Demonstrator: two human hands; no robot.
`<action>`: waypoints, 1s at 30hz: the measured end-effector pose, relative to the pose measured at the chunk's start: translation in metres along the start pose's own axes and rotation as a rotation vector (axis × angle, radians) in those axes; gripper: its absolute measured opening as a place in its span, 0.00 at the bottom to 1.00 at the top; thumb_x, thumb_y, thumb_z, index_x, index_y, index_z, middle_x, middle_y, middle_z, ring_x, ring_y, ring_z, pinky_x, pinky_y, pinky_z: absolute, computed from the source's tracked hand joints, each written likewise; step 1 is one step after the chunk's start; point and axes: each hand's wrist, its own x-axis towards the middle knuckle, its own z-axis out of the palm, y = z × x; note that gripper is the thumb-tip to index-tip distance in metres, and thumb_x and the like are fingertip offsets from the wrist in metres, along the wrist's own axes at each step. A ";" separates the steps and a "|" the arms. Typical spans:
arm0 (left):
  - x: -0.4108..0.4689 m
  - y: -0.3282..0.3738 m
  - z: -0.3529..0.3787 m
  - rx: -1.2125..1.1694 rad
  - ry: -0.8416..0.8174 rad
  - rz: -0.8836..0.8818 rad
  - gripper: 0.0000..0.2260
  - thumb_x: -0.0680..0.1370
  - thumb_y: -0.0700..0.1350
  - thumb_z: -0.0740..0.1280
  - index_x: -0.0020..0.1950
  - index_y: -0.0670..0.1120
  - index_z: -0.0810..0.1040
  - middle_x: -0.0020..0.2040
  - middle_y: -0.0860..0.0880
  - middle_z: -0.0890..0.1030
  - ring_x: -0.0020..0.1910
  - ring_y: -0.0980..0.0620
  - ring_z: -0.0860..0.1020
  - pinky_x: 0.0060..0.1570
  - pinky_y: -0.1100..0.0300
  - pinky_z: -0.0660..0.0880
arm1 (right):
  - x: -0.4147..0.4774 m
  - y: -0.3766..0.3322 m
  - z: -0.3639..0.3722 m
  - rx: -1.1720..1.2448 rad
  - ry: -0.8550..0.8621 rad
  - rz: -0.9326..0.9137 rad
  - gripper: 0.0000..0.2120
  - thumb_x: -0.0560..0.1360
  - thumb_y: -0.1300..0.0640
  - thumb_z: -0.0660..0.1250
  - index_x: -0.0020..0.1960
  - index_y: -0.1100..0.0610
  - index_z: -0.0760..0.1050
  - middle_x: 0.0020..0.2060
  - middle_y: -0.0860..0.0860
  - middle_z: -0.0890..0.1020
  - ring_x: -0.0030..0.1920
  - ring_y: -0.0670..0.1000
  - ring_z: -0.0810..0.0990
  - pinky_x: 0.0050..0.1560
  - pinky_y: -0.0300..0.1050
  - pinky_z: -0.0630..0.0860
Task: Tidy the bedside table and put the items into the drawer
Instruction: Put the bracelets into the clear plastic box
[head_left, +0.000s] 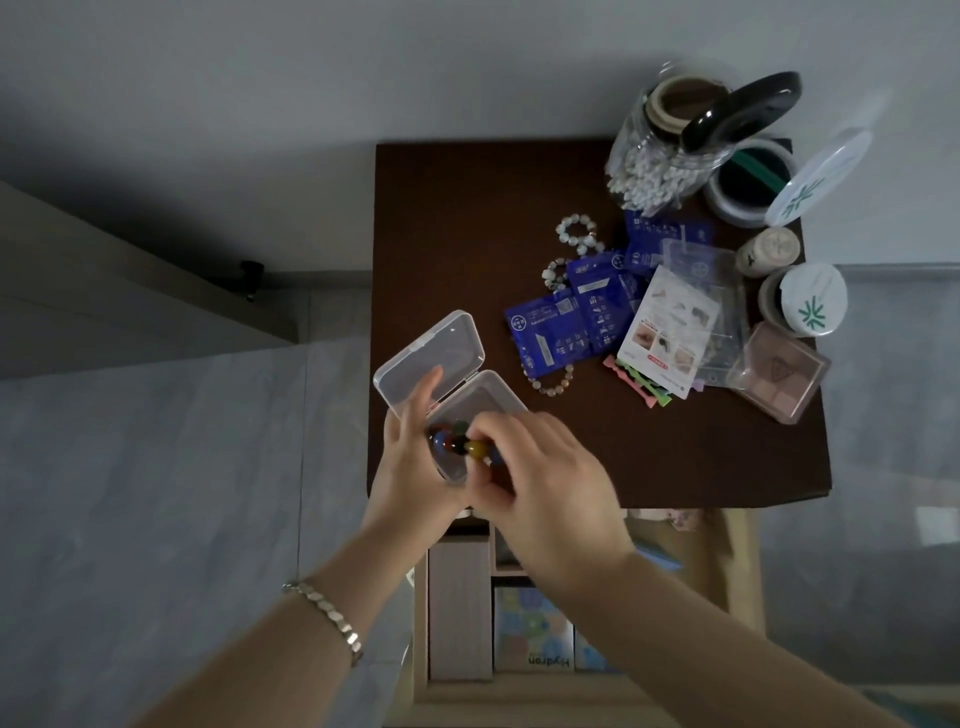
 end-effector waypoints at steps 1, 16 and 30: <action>0.000 -0.001 0.000 0.000 0.003 0.005 0.41 0.69 0.44 0.74 0.62 0.72 0.48 0.69 0.51 0.59 0.60 0.63 0.66 0.42 0.81 0.67 | 0.002 0.001 0.007 -0.041 -0.046 0.002 0.08 0.70 0.56 0.61 0.45 0.56 0.77 0.36 0.49 0.80 0.37 0.47 0.77 0.30 0.35 0.71; -0.002 -0.016 0.000 -0.132 0.043 -0.056 0.46 0.66 0.35 0.75 0.60 0.75 0.50 0.61 0.59 0.58 0.56 0.64 0.67 0.39 0.77 0.70 | 0.029 0.077 0.017 -0.332 -0.523 0.561 0.17 0.79 0.52 0.57 0.66 0.55 0.62 0.59 0.56 0.69 0.55 0.55 0.73 0.47 0.46 0.71; 0.013 -0.001 -0.005 -0.064 0.063 -0.086 0.43 0.70 0.46 0.73 0.63 0.73 0.44 0.70 0.51 0.57 0.62 0.59 0.64 0.57 0.63 0.67 | 0.029 -0.014 0.001 0.139 -0.484 0.296 0.10 0.76 0.54 0.64 0.53 0.58 0.75 0.50 0.48 0.74 0.44 0.45 0.76 0.46 0.37 0.74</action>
